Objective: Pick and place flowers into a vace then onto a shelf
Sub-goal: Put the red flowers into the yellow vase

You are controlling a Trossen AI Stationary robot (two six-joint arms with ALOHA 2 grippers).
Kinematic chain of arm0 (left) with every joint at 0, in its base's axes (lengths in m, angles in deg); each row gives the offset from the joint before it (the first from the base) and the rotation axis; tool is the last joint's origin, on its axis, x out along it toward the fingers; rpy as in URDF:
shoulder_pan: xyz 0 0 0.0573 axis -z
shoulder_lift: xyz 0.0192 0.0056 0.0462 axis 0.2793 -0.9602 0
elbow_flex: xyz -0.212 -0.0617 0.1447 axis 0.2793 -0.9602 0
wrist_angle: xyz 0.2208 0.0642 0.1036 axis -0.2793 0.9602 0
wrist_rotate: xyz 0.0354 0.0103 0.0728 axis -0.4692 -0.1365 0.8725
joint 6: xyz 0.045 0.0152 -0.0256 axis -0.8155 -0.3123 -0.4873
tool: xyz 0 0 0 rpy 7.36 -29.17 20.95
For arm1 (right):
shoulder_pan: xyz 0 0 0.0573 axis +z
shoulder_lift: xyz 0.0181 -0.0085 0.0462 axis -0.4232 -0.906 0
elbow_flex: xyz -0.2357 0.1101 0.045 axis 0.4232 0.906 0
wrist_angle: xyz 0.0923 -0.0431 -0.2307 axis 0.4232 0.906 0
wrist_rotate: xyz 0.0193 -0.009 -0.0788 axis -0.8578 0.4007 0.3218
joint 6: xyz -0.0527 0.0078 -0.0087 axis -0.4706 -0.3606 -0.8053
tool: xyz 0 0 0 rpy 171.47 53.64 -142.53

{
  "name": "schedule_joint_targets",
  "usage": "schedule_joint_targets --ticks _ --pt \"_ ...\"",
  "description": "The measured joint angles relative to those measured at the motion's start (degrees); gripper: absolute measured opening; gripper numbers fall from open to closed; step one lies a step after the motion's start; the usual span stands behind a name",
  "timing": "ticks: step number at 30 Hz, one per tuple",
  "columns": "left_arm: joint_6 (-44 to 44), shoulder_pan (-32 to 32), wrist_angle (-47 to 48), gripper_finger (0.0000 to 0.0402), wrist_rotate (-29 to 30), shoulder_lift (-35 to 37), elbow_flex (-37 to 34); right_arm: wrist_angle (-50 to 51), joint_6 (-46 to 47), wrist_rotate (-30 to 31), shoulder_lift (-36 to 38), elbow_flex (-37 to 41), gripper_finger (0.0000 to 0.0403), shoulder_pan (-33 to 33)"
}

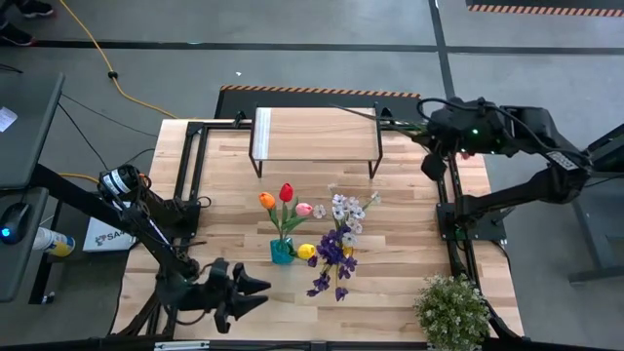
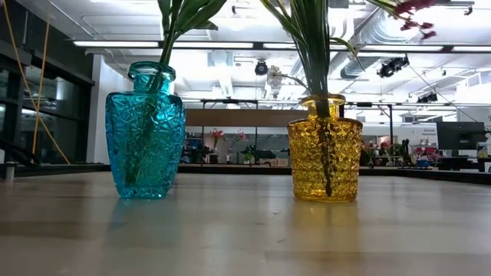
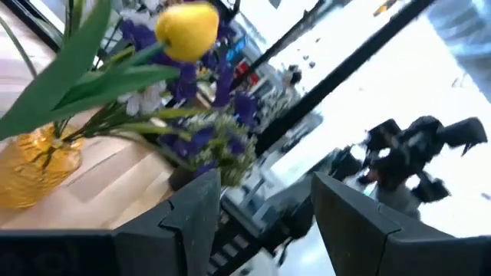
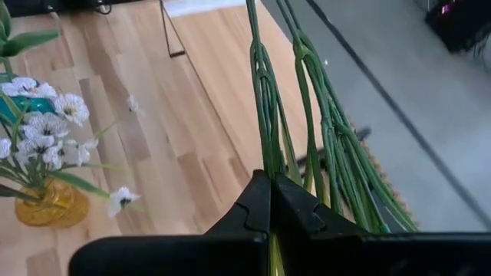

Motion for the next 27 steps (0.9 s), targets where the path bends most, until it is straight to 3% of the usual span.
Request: schedule_joint_targets --ticks 8,17,27 --pt "-1.38 0.00 -11.61 0.0239 0.06 0.00 -0.01 -3.01 -8.88 0.39 -6.79 -6.84 0.0000 0.00" --pt "-18.50 -0.02 -27.25 0.0239 -2.47 0.00 -0.01 -3.65 -16.64 1.11 -12.27 -14.82 0.0000 2.37" --pt "-35.67 -0.09 -27.85 0.0239 -7.03 3.45 4.15 -5.51 -20.43 4.39 -14.38 -16.81 0.0000 10.74"
